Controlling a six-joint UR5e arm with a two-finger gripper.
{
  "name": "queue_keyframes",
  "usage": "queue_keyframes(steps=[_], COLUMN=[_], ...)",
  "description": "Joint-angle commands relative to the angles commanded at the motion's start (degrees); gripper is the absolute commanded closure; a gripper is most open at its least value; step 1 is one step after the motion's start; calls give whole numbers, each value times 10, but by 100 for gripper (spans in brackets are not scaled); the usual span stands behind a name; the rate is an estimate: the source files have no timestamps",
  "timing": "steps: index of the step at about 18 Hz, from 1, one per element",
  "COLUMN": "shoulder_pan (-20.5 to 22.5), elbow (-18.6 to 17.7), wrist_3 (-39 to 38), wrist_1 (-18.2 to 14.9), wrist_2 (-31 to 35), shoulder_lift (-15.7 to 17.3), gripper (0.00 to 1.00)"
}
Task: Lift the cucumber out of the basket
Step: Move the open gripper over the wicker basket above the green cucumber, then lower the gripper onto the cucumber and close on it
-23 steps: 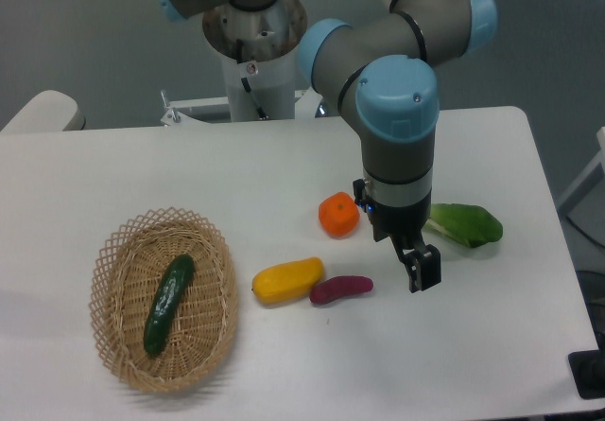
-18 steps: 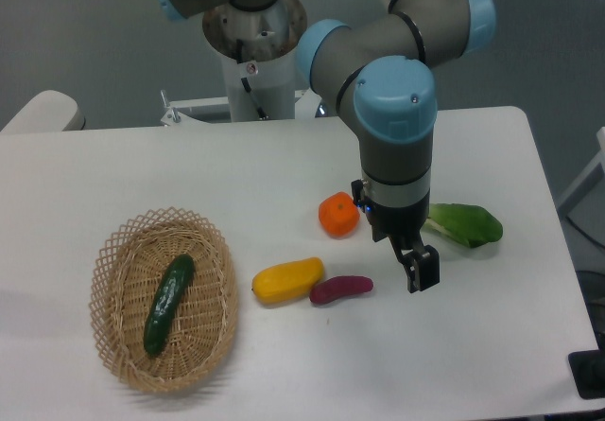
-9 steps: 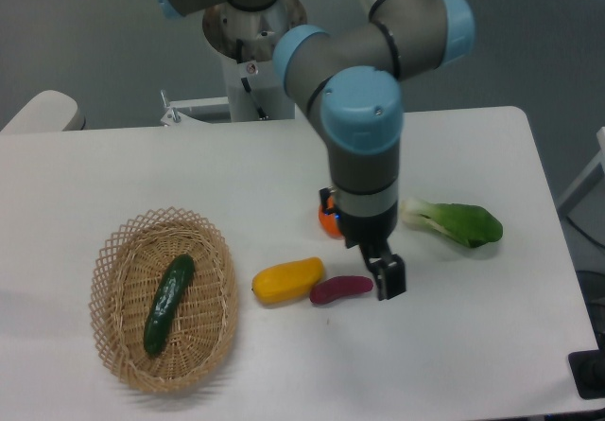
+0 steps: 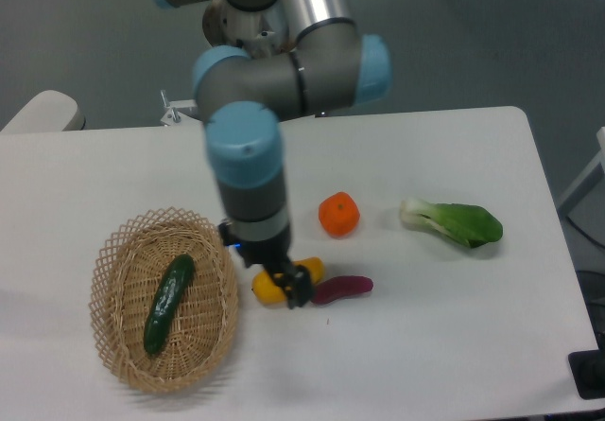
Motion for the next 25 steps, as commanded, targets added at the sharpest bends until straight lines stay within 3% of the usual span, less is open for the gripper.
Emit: queue_keyframes(steps=[5, 10, 12, 16, 25], shoulder_pan=[-42, -57, -66, -74, -91], elbow=[-27, -41, -49, -61, -79], wrist_3=[-83, -176, -208, -211, -209], wrist_1=[18, 39, 65, 84, 87], wrist_2=[-7, -10, -9, -4, -3], shoulder_lift=[-3, -18, -32, -46, -55], gripper=[0, 0, 0, 0, 0])
